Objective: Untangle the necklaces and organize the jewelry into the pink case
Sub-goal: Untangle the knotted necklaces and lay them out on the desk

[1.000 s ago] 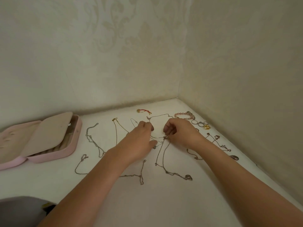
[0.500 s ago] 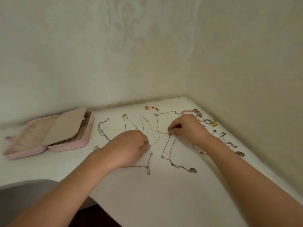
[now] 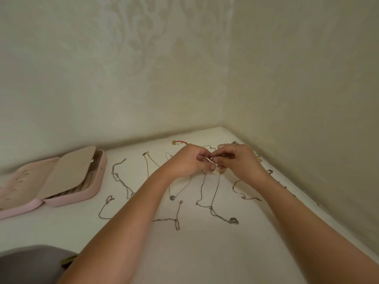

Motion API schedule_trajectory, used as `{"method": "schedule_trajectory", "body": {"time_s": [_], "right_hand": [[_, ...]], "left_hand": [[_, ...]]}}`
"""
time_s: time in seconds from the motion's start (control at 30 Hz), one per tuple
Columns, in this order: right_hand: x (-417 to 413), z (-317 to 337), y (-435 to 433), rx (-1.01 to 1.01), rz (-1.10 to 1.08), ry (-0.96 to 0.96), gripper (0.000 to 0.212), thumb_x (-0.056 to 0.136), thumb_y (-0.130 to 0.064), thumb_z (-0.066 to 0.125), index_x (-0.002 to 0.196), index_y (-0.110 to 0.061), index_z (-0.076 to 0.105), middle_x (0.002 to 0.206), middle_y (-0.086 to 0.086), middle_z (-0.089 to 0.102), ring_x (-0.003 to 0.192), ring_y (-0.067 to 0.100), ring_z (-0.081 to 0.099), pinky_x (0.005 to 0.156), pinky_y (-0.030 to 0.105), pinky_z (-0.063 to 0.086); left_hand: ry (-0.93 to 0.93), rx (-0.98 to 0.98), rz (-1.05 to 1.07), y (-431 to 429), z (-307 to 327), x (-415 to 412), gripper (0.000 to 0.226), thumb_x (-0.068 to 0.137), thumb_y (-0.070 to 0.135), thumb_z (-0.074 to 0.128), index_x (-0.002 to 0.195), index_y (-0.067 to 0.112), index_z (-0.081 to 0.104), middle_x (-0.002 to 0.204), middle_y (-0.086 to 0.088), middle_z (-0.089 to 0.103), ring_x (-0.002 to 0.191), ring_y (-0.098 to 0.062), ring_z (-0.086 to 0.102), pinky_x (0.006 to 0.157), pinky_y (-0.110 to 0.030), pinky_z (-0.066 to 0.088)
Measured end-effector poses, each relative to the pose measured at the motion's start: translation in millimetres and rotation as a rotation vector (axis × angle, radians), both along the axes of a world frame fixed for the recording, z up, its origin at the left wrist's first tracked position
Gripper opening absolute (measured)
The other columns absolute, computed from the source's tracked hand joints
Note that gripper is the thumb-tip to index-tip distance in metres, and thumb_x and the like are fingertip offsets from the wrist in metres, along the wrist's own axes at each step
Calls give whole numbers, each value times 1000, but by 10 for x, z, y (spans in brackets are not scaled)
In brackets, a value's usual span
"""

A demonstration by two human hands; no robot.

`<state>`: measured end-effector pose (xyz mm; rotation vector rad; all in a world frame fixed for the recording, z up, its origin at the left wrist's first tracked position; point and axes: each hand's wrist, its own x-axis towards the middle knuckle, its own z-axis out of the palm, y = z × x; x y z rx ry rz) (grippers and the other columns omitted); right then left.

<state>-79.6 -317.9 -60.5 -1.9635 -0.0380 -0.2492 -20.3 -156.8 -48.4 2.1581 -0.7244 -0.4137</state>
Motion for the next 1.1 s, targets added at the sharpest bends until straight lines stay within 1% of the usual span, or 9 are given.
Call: {"method": "schedule_trajectory", "body": {"time_s": [0.07,0.27,0.43,0.53,0.63,0.73,0.8,0.9,1.1], "right_hand": [[19,-4,-39,8,-24,-6,21,81,-2,72,79,-22,75,66,-3,68,57,11,60,70,32,54],[44,2,-102,23,-61,-35,17,83,-8,71,86,-24,75,88,12,72,56,7,57,62,16,48],[86,-14,-148,-14,-78,-39,21,88,-6,65,82,-24,73,74,8,69,60,13,58,64,23,50],[95,15,-152,93,-49,-16,16,94,-3,54,88,-10,67,68,1,65,63,11,59,68,24,50],[67,61,-140,227,-11,41,18,97,-2,46,89,-7,62,71,2,65,68,9,63,72,17,51],[69,66,-135,310,4,80,18,97,-2,45,88,-5,60,68,2,57,59,11,62,79,30,53],[69,67,-129,337,16,105,17,97,-3,45,90,-4,60,65,0,51,51,10,52,74,34,52],[44,92,-109,347,43,122,17,97,-4,44,91,-5,59,65,-1,50,46,9,35,54,21,42],[22,125,-95,290,26,134,22,97,-9,38,80,-10,52,70,1,50,47,8,30,45,19,29]], "left_hand": [[37,-76,18,37,-46,46,14,81,19,75,91,27,69,86,-17,72,78,-7,65,80,-27,43],[184,-290,8,72,-167,95,15,91,9,62,104,5,70,80,-6,73,81,-16,71,81,-24,56],[225,-305,-19,92,-160,124,16,89,5,65,103,13,69,82,-3,70,77,-14,70,80,-26,58],[164,-238,-23,103,-149,104,19,88,8,67,104,18,70,87,2,67,74,-7,61,65,-16,51],[166,-223,10,94,-114,79,23,91,6,60,106,21,70,90,8,65,60,-4,46,56,-16,37],[181,-255,50,68,-97,78,30,91,1,51,105,18,72,71,8,57,50,-3,38,55,-19,34],[137,-259,64,44,-102,65,27,92,7,54,98,24,74,57,10,41,51,-9,36,56,-22,33],[89,-287,80,25,-123,48,20,92,15,61,91,30,75,53,7,36,54,-18,30,53,-27,28],[126,-410,72,17,-88,33,14,91,11,62,101,8,72,45,19,49,49,-11,20,45,-19,22]]}}
